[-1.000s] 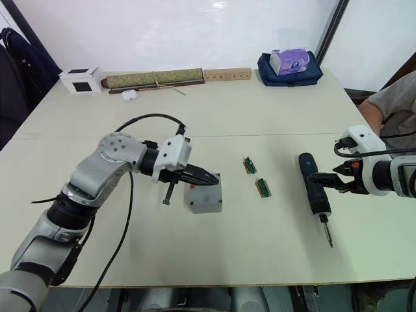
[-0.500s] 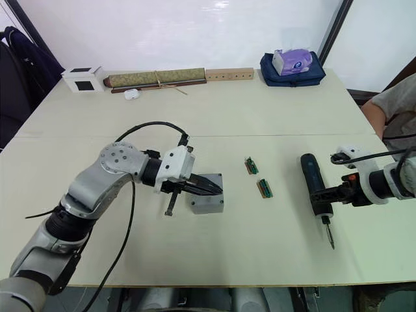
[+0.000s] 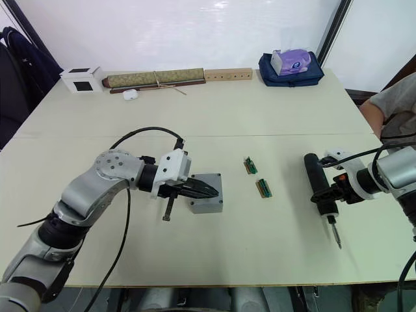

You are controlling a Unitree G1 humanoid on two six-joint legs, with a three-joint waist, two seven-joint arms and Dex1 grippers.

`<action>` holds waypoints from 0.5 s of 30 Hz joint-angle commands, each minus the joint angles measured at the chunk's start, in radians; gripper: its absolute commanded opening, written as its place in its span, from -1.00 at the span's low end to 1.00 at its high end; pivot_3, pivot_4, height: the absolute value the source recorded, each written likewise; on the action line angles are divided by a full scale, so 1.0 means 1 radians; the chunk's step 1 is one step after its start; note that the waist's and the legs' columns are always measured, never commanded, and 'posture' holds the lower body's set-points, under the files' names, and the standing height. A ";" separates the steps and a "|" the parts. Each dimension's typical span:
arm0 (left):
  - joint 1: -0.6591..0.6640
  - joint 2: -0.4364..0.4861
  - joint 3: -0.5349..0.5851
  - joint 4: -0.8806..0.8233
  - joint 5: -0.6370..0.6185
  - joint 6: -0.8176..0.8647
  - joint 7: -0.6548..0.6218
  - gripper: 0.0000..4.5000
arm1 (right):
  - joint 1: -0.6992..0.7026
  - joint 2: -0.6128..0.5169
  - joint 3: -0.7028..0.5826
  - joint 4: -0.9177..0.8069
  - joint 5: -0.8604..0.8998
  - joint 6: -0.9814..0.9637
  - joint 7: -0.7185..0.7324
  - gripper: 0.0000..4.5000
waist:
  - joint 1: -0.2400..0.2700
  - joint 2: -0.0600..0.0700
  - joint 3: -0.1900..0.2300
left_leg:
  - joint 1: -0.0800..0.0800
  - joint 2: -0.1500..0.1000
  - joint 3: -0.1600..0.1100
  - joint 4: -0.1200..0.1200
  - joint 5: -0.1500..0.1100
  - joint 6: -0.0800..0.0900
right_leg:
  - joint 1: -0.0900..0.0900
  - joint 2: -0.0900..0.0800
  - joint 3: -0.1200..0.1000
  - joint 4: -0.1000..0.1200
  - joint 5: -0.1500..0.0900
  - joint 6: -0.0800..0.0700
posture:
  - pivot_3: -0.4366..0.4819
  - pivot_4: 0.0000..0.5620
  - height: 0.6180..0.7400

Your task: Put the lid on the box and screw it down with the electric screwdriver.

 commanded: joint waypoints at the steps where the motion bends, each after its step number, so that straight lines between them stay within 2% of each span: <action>1: -0.006 0.008 0.033 -0.029 -0.005 0.002 0.020 -1.00 | 0.030 0.002 0.022 -0.028 -0.008 0.001 0.043 -0.20 | 0.000 0.000 0.000 | 0.000 0.000 0.000 0.000 0.000 0.000 | 0.000 0.000 0.000 0.000 0.000 0.000 | -0.05 -0.47 1.00; 7: -0.015 0.016 0.037 0.013 0.002 -0.014 0.030 -1.00 | 0.038 0.004 0.000 -0.004 -0.059 -0.042 0.044 -0.20 | 0.001 0.000 0.000 | 0.000 0.000 -0.001 0.000 0.000 0.000 | 0.000 0.000 -0.001 0.000 0.000 0.000 | -0.05 -0.47 1.00; 11: -0.017 0.040 0.056 0.098 0.008 -0.060 0.000 -1.00 | -0.011 0.018 -0.084 0.051 -0.125 -0.183 -0.044 -0.20 | -0.005 0.000 0.000 | 0.000 0.000 0.000 0.000 0.000 0.000 | 0.000 0.000 -0.001 0.000 0.000 0.000 | -0.05 -0.47 1.00; 13: -0.038 0.045 0.062 0.163 0.014 -0.085 -0.024 -1.00 | -0.068 0.064 -0.241 0.078 -0.059 -0.226 -0.097 -0.20 | -0.008 -0.001 0.000 | 0.001 0.000 0.001 0.000 0.000 0.000 | 0.000 -0.001 0.000 0.000 0.000 0.000 | -0.05 -0.47 1.00; 15: -0.062 0.046 0.065 0.224 0.025 -0.106 -0.042 -1.00 | -0.087 0.123 -0.419 0.055 0.023 -0.256 -0.157 -0.20 | -0.010 0.006 0.003 | 0.001 0.000 0.002 0.001 0.000 0.000 | -0.001 -0.001 0.003 0.000 0.001 0.001 | -0.05 -0.47 1.00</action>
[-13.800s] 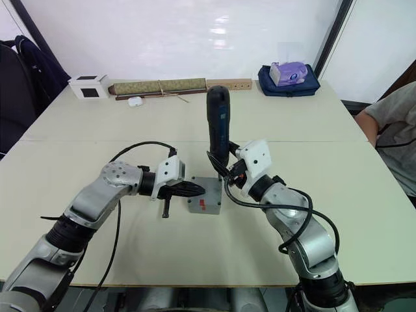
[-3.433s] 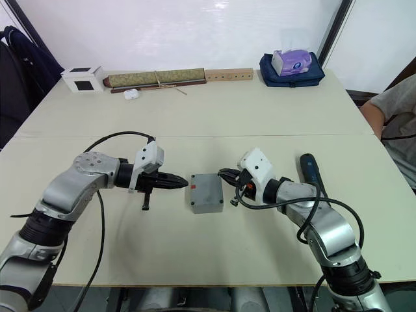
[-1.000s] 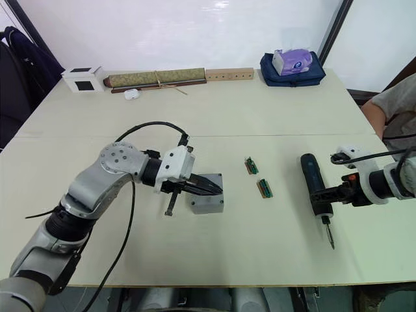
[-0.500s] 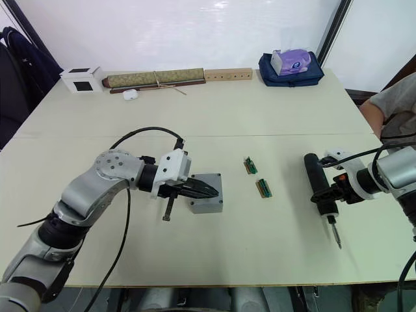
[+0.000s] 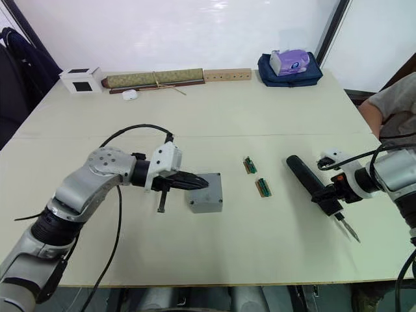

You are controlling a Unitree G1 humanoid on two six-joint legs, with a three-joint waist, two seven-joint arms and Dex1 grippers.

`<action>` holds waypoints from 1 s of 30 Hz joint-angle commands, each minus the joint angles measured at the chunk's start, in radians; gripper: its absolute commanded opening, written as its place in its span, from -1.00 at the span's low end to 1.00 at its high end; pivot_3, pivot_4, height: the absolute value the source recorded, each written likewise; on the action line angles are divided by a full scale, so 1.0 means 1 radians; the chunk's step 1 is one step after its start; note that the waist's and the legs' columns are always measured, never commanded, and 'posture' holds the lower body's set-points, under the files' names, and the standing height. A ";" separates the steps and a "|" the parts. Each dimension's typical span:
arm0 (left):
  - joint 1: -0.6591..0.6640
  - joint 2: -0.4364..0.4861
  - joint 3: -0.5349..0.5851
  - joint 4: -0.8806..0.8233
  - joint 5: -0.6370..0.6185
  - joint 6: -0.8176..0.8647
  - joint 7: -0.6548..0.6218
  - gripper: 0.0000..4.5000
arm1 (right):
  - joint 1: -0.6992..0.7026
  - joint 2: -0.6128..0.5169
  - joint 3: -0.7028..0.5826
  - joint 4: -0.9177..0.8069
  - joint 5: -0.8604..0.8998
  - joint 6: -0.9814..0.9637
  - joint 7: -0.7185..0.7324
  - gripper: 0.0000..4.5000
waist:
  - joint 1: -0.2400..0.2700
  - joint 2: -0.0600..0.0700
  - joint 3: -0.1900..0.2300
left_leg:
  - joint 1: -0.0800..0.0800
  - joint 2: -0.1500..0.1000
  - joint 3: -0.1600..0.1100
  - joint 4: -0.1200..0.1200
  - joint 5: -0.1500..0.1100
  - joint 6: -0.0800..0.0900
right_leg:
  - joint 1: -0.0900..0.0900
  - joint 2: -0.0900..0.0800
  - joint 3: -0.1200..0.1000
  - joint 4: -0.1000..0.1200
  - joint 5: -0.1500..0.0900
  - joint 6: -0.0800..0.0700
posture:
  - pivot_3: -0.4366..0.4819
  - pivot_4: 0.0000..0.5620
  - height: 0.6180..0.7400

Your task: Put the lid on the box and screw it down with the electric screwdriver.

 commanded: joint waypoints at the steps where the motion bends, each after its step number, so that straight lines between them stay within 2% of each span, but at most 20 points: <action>1: -0.055 0.008 0.032 0.089 0.024 -0.056 -0.030 -1.00 | -0.075 0.094 -0.404 -0.077 0.139 -0.085 -0.155 -0.20 | 0.001 0.006 0.002 | -0.001 -0.001 0.000 0.000 0.000 0.000 | -0.001 0.000 0.001 0.000 0.001 0.001 | -0.05 -0.47 1.00; 3: -0.070 0.008 0.042 0.125 0.025 -0.065 -0.039 -1.00 | -0.054 0.216 -0.583 -0.211 0.233 -0.077 -0.261 -0.20 | 0.003 0.006 0.002 | -0.001 -0.001 0.000 -0.001 0.000 0.000 | -0.002 0.002 0.001 0.002 0.001 0.001 | -0.05 -0.47 1.00; 4: -0.074 0.014 0.046 0.138 0.028 -0.072 -0.046 -1.00 | -0.042 0.272 -0.632 -0.282 0.267 -0.084 -0.298 -0.20 | 0.005 0.006 0.002 | -0.002 0.000 -0.001 -0.002 0.000 0.000 | -0.003 0.003 0.000 0.002 0.000 0.000 | -0.05 -0.47 1.00; 8: -0.075 0.038 0.062 0.167 0.036 -0.097 -0.074 -1.00 | -0.017 0.424 -0.712 -0.472 0.352 -0.031 -0.434 -0.20 | 0.012 0.006 0.001 | -0.005 0.002 -0.002 -0.004 0.000 -0.001 | -0.007 0.004 -0.001 0.003 -0.001 -0.003 | -0.05 -0.47 1.00; 11: -0.081 0.024 0.057 0.160 0.028 -0.047 -0.053 -1.00 | 0.006 0.567 -0.775 -0.617 0.471 -0.044 -0.525 -0.20 | 0.016 0.006 0.002 | -0.006 0.002 -0.002 -0.003 0.000 -0.001 | -0.007 0.001 -0.001 0.004 -0.001 -0.002 | -0.05 -0.47 1.00; 12: -0.075 0.034 0.067 0.166 0.024 -0.049 -0.064 -1.00 | 0.007 0.604 -0.771 -0.655 0.489 -0.045 -0.562 -0.20 | 0.015 0.006 0.002 | -0.006 0.001 -0.002 -0.002 0.001 -0.001 | -0.007 -0.001 -0.001 0.005 -0.001 -0.002 | -0.05 -0.47 1.00; 15: -0.074 0.018 0.077 0.201 0.010 -0.028 -0.068 -1.00 | 0.121 0.762 -0.662 -0.808 0.464 -0.174 -0.608 -0.20 | 0.010 0.005 0.001 | -0.005 0.000 -0.002 -0.001 0.000 -0.001 | -0.006 -0.001 0.000 0.005 -0.001 -0.001 | -0.05 -0.47 1.00; 18: -0.088 -0.005 0.079 0.166 -0.013 0.025 -0.055 -1.00 | 0.216 0.837 -0.582 -0.876 0.434 -0.253 -0.622 -0.20 | 0.010 0.005 0.001 | -0.005 0.000 -0.003 -0.002 0.000 -0.001 | -0.007 0.001 -0.001 0.005 -0.001 -0.001 | -0.05 -0.47 1.00; 25: -0.032 0.020 0.058 0.112 0.000 0.035 -0.078 -1.00 | 0.255 0.892 -0.423 -0.905 0.356 -0.329 -0.701 -0.20 | 0.004 0.005 0.001 | -0.005 -0.001 -0.003 -0.001 0.001 -0.002 | -0.008 0.001 0.001 0.008 -0.001 -0.001 | -0.05 -0.47 1.00; 30: -0.010 0.004 0.013 0.112 0.056 0.007 -0.054 -1.00 | 0.257 0.888 -0.380 -0.880 0.341 -0.368 -0.699 -0.20 | 0.005 0.005 0.001 | -0.005 0.000 -0.003 -0.002 0.001 -0.002 | -0.009 0.001 0.001 0.009 -0.001 -0.002 | -0.05 -0.47 1.00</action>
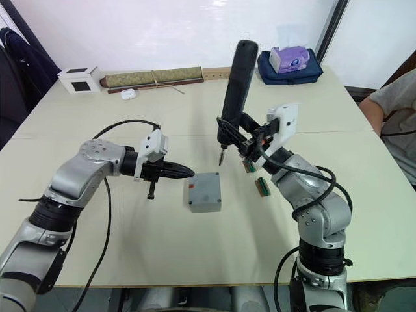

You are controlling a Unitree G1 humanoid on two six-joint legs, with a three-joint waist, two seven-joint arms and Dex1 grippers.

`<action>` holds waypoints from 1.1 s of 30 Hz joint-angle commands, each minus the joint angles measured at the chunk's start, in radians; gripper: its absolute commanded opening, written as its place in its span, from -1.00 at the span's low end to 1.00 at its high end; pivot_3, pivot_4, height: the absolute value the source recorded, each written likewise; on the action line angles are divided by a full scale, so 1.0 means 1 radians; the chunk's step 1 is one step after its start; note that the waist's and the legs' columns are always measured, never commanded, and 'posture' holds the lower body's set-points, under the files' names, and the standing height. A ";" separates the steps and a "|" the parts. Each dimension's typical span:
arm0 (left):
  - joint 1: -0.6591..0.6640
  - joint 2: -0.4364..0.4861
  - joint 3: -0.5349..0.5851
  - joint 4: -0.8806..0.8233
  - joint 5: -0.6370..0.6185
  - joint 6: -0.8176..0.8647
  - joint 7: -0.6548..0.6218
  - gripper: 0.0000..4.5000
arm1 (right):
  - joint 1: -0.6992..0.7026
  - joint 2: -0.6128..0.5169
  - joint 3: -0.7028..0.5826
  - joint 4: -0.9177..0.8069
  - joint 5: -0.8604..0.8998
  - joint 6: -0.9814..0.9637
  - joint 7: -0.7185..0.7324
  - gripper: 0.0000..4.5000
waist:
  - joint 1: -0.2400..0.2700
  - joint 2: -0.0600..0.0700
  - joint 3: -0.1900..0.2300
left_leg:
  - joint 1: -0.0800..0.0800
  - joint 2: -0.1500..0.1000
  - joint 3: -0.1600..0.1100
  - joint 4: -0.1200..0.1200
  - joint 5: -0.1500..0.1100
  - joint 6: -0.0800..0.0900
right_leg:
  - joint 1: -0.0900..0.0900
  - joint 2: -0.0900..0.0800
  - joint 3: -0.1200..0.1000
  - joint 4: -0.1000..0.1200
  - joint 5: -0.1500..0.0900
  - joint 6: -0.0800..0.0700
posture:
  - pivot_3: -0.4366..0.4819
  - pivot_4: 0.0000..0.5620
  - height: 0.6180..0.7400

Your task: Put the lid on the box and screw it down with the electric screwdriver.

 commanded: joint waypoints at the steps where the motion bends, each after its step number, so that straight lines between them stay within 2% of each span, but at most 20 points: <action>1: 0.003 -0.003 -0.025 -0.017 0.044 -0.036 0.012 -1.00 | -0.016 0.004 0.015 -0.034 0.002 -0.059 0.003 -0.20 | 0.003 0.000 0.000 | 0.000 0.000 0.000 0.000 0.000 0.000 | 0.000 0.000 0.000 0.000 0.000 0.000 | -0.05 -0.47 1.00; 9: 0.024 -0.013 -0.093 0.019 0.137 -0.113 0.018 -1.00 | 0.030 -0.004 0.094 -0.030 -0.045 -0.086 0.002 -0.20 | 0.003 0.000 0.000 | 0.000 0.000 0.000 0.000 0.000 0.000 | 0.000 0.000 0.000 0.000 0.000 0.000 | -0.05 -0.47 1.00; 19: 0.021 -0.019 -0.095 0.031 0.130 -0.112 0.000 -1.00 | 0.071 -0.027 0.125 0.022 -0.159 -0.176 -0.011 -0.20 | 0.004 -0.001 -0.001 | 0.004 0.000 0.000 0.000 0.000 0.000 | 0.006 0.000 -0.001 -0.001 0.000 0.000 | -0.05 -0.47 1.00; 33: 0.022 -0.030 -0.102 0.020 0.141 -0.103 0.005 -1.00 | 0.102 -0.063 0.134 0.029 -0.139 -0.165 0.020 -0.20 | 0.003 -0.003 -0.002 | 0.009 0.000 0.000 0.000 0.000 0.000 | 0.011 0.000 -0.002 -0.002 0.000 0.000 | -0.05 -0.47 1.00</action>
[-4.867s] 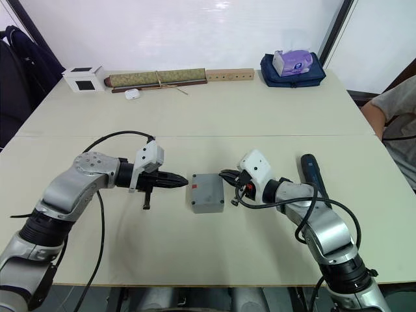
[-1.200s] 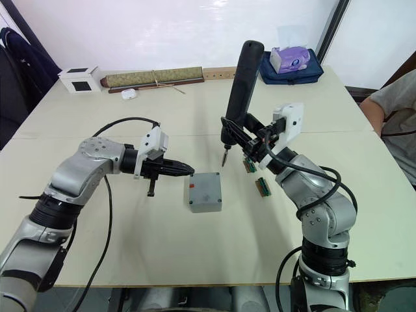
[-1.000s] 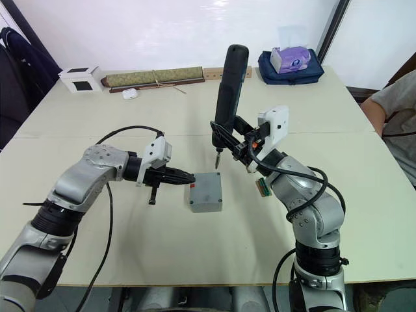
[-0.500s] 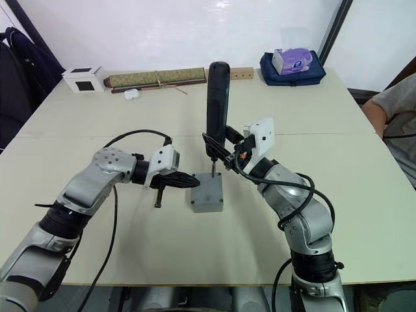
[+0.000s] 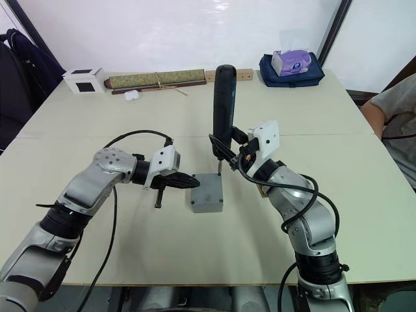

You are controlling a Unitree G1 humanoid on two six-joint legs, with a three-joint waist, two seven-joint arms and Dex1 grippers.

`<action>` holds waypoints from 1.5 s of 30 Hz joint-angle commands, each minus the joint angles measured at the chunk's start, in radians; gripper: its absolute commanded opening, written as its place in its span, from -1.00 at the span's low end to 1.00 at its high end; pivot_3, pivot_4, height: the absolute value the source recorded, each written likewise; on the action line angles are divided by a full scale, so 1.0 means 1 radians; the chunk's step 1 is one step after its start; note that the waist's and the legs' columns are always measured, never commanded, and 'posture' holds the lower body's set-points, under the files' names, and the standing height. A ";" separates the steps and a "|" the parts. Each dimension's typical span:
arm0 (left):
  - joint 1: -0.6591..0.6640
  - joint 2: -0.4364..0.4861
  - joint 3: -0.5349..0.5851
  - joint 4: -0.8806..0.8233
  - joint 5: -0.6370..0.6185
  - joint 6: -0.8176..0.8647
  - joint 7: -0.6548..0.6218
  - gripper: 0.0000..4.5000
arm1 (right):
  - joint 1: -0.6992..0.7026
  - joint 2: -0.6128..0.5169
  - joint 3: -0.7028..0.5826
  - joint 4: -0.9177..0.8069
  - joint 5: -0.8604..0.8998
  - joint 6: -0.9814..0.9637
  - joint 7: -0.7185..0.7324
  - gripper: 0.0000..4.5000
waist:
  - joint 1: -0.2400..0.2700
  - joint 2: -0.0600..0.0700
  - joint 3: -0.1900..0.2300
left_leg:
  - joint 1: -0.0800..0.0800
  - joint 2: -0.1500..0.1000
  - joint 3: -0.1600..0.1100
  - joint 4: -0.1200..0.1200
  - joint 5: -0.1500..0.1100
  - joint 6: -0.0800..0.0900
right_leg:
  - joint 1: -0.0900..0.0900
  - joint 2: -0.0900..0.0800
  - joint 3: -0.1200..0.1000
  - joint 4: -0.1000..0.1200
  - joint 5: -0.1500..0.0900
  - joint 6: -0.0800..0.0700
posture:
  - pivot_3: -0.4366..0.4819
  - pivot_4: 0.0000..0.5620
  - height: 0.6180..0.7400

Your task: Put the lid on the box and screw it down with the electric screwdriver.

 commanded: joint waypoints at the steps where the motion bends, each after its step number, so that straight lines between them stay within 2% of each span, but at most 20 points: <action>1: 0.011 -0.001 -0.033 0.005 0.026 0.011 -0.007 -1.00 | 0.017 -0.012 0.011 -0.006 -0.004 0.002 0.011 -0.20 | 0.000 -0.001 0.000 | 0.000 0.000 0.000 0.000 0.000 0.000 | 0.000 0.000 0.000 0.000 0.000 0.000 | -0.05 -0.47 1.00; 7: 0.015 -0.003 -0.047 0.020 0.038 -0.004 -0.009 -1.00 | 0.092 -0.021 0.079 0.047 -0.098 -0.080 0.020 -0.20 | 0.001 -0.003 -0.003 | 0.001 0.000 0.000 -0.001 0.000 0.000 | 0.001 0.000 0.000 -0.001 0.000 0.000 | -0.05 -0.47 1.00; 12: 0.024 -0.004 -0.051 0.032 0.051 -0.018 -0.010 -1.00 | 0.128 -0.007 0.102 0.072 -0.121 -0.093 0.007 -0.20 | -0.001 -0.009 -0.012 | 0.013 0.001 0.001 -0.004 -0.001 0.001 | 0.015 0.000 -0.002 -0.007 -0.001 -0.001 | -0.05 -0.47 1.00; 29: 0.042 -0.023 -0.054 0.007 0.050 0.004 0.015 -1.00 | 0.136 0.002 0.108 0.101 -0.127 -0.090 0.010 -0.20 | 0.002 -0.012 -0.024 | 0.013 0.002 -0.002 -0.004 -0.001 0.002 | 0.017 0.000 -0.002 -0.010 -0.002 -0.002 | -0.05 -0.47 1.00; 45: 0.039 -0.022 -0.056 0.023 0.050 -0.009 0.009 -1.00 | 0.098 -0.003 0.101 0.051 -0.121 -0.078 0.000 -0.20 | 0.003 -0.012 -0.024 | 0.013 0.002 -0.004 -0.005 -0.001 0.002 | 0.017 0.000 -0.002 -0.011 -0.002 -0.003 | -0.05 -0.47 1.00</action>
